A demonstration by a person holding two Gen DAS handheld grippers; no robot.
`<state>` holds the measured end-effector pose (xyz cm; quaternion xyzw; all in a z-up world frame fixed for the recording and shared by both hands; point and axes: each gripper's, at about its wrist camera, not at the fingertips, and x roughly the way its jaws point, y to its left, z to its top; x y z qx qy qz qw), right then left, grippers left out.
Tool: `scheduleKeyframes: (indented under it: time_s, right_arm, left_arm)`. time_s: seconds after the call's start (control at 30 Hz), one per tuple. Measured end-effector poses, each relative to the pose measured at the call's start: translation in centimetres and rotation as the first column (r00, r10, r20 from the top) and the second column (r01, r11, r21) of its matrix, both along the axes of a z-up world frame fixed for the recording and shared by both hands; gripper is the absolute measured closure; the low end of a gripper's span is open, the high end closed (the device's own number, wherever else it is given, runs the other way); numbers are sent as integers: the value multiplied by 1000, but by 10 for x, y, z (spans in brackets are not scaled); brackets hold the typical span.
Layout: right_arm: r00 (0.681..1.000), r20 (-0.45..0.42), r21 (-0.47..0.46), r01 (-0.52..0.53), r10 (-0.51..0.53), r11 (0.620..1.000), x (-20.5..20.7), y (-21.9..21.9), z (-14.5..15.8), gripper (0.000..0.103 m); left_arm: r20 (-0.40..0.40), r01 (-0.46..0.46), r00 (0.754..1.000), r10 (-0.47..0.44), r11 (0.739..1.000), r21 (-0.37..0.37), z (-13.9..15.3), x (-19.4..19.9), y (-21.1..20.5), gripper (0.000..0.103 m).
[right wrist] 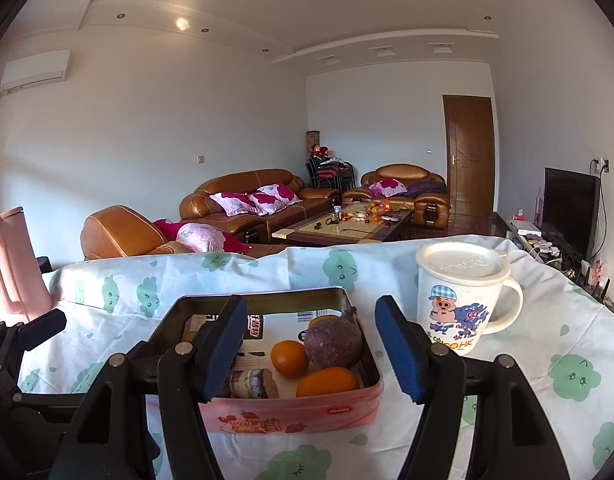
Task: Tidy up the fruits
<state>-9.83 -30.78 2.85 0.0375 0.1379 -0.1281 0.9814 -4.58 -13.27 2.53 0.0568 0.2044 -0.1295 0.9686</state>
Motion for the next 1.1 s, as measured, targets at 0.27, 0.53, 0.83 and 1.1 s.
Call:
scheduleKeyframes:
  time_s: [0.27,0.53,0.83,1.1]
  right_arm:
    - [999,40,-34,-13,15,999,-15,16,3,35]
    - [998,55,-26,-12,14,1000,-21,19,4,35]
    - [999,47,-20,-7,8,1000,-21,19,3,35]
    - [999,47,-21,-6,7,1000,-21,18,3,35]
  left_arm:
    - [40,-22,999,23,999,-29,4,-12,16,0]
    - [58,-10,998,11,1000,-14,4,-16,13,0]
    - [52,-23,998,24,1000,-20,3,-16,12,0]
    - [51,-27,998,29,999,-22,3,-16,14,0]
